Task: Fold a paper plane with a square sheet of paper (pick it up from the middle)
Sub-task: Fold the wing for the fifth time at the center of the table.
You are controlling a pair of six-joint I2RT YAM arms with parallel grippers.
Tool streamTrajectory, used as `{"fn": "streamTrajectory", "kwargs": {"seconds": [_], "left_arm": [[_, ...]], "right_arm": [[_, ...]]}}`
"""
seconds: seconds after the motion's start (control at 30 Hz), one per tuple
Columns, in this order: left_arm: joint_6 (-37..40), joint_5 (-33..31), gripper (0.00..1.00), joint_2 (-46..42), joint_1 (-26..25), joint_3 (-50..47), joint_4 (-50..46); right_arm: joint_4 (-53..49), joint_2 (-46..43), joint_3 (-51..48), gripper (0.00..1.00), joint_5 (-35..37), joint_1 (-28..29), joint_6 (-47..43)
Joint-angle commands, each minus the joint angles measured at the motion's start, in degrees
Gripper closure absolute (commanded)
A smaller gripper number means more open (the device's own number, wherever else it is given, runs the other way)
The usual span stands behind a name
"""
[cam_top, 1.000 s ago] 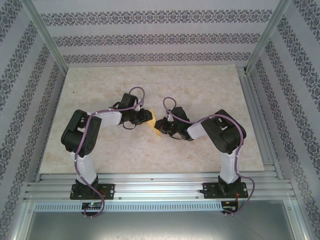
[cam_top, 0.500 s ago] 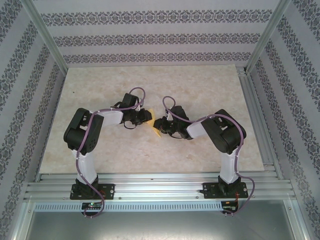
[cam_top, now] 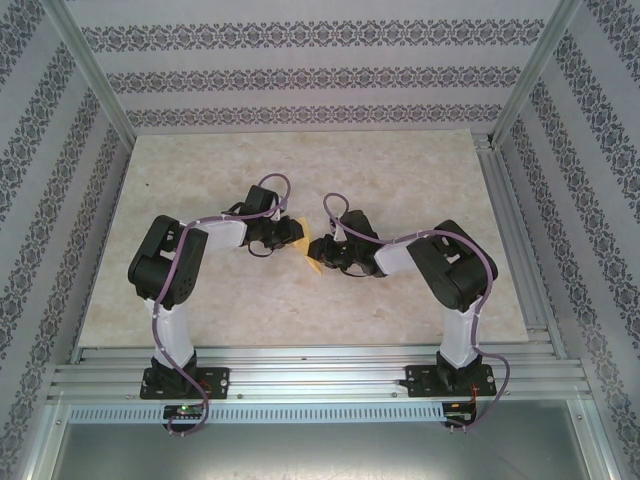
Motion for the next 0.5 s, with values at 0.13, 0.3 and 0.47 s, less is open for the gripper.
{"fn": "streamTrajectory", "kwargs": {"seconds": [0.13,0.3,0.47], "left_arm": [[-0.05,-0.01,0.73,1.39,-0.46,1.50,-0.43],[0.14,0.04,0.73,1.47,-0.46,1.59,-0.59],[0.22,0.07,0.73,1.65,-0.43,1.59,-0.74]], "right_arm": [[-3.83,-1.98,0.18,0.84,2.07,-0.21,-3.23],[-2.22,-1.00,-0.71,0.89,1.47,-0.12,-2.16],[2.17,0.69,-1.85,0.91,-0.55,-0.40,1.00]]}}
